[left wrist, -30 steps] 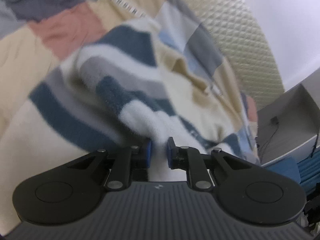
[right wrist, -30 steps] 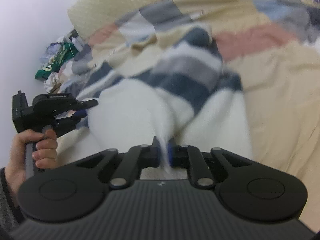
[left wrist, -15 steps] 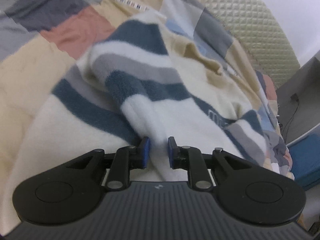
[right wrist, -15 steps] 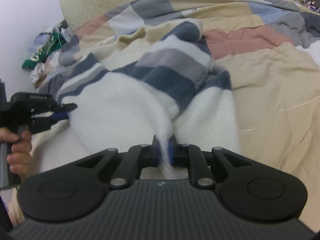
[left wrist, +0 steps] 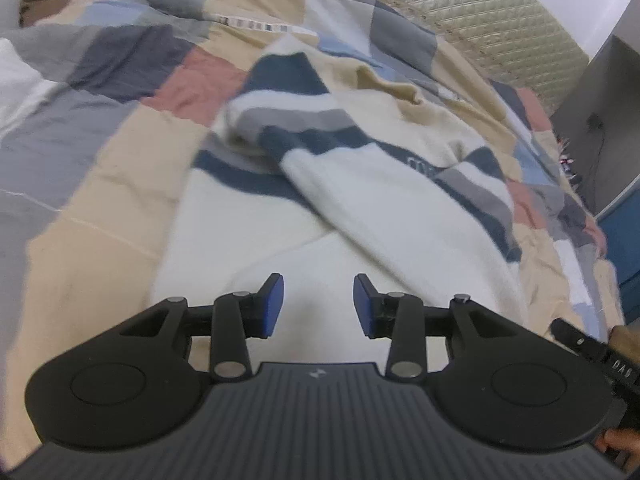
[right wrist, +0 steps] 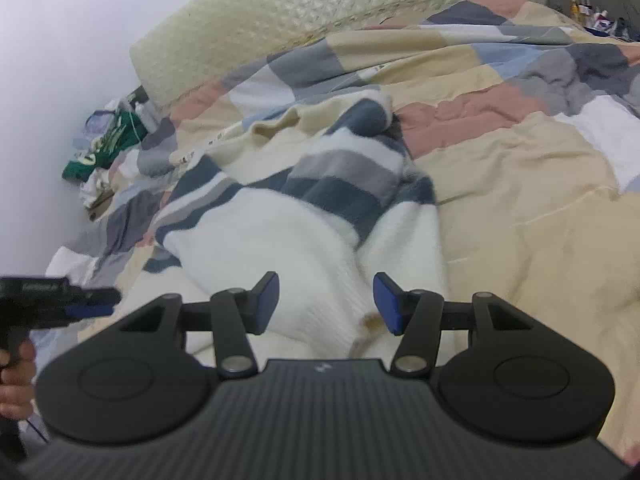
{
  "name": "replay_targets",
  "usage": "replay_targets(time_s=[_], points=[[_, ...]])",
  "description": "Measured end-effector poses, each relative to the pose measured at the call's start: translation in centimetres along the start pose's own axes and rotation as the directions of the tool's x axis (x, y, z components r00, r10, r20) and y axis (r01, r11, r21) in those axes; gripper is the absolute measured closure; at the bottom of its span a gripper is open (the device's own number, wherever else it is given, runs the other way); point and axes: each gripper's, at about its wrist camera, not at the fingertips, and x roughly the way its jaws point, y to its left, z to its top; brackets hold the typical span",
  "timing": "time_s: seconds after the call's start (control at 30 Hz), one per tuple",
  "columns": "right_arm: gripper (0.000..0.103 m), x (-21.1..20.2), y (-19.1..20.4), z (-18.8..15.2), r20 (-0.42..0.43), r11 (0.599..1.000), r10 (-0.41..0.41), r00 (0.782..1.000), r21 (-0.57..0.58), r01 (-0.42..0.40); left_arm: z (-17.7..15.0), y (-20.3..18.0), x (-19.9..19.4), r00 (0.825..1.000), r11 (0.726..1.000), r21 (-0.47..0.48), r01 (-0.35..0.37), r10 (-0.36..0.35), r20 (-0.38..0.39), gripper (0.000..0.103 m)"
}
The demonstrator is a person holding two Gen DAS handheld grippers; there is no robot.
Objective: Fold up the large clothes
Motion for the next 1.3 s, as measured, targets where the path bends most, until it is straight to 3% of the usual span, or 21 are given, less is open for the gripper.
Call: replay_targets(time_s=[0.27, 0.33, 0.4, 0.47, 0.57, 0.73, 0.9, 0.97, 1.1, 1.3], points=[[0.047, -2.3, -1.4, -1.9, -0.062, 0.996, -0.033, 0.998, 0.076, 0.038, -0.8, 2.0, -2.8, 0.993, 0.995, 0.04, -0.087, 0.09, -0.071, 0.05], [0.039, -2.4, -1.8, -2.4, -0.071, 0.994, -0.044, 0.996, 0.098, 0.051, -1.1, 2.7, -2.6, 0.991, 0.995, 0.019, -0.102, 0.104, -0.087, 0.048], [0.018, -2.3, -2.4, -2.7, -0.077, 0.989, -0.062, 0.995, 0.132, 0.072, -1.2, 3.6, -2.0, 0.989, 0.993, -0.037, -0.108, 0.104, -0.102, 0.045], [0.017, -1.8, -3.3, -2.9, -0.094, 0.979, -0.087, 0.992, 0.176, 0.102, -1.3, 4.5, -1.0, 0.987, 0.989, -0.098, -0.113, 0.1, -0.128, 0.043], [0.017, -1.0, -4.7, -3.4, -0.132, 0.96, -0.063, 0.989, 0.264, 0.096, -1.5, 5.7, 0.2, 0.984, 0.976, -0.183, -0.114, 0.085, -0.158, 0.043], [0.018, 0.2, -5.9, -4.4, -0.182, 0.933, -0.066, 0.981, 0.337, 0.125, -1.5, 7.6, 1.7, 0.978, 0.941, -0.299, -0.159, 0.109, -0.177, 0.039], [0.015, 1.7, -5.8, -5.4, -0.237, 0.914, 0.064, 0.97, 0.404, 0.039, -1.7, 8.5, 2.1, 0.975, 0.91, -0.365, -0.195, 0.138, -0.175, 0.034], [0.015, 1.8, -5.4, -5.6, -0.242, 0.916, 0.073, 0.968, 0.4, 0.03, -1.7, 8.5, 2.2, 0.975, 0.909, -0.367, -0.195, 0.14, -0.172, 0.033], [0.015, 1.5, -5.4, -5.6, -0.224, 0.902, 0.109, 0.969, 0.432, -0.002, -2.1, 8.3, 3.1, 0.974, 0.923, -0.363, -0.13, 0.051, -0.22, 0.029], [0.015, 1.0, -5.7, -5.5, -0.175, 0.858, 0.211, 0.962, 0.505, -0.096, -2.0, 7.3, 2.9, 0.971, 0.924, -0.375, 0.077, -0.155, -0.181, 0.024]])
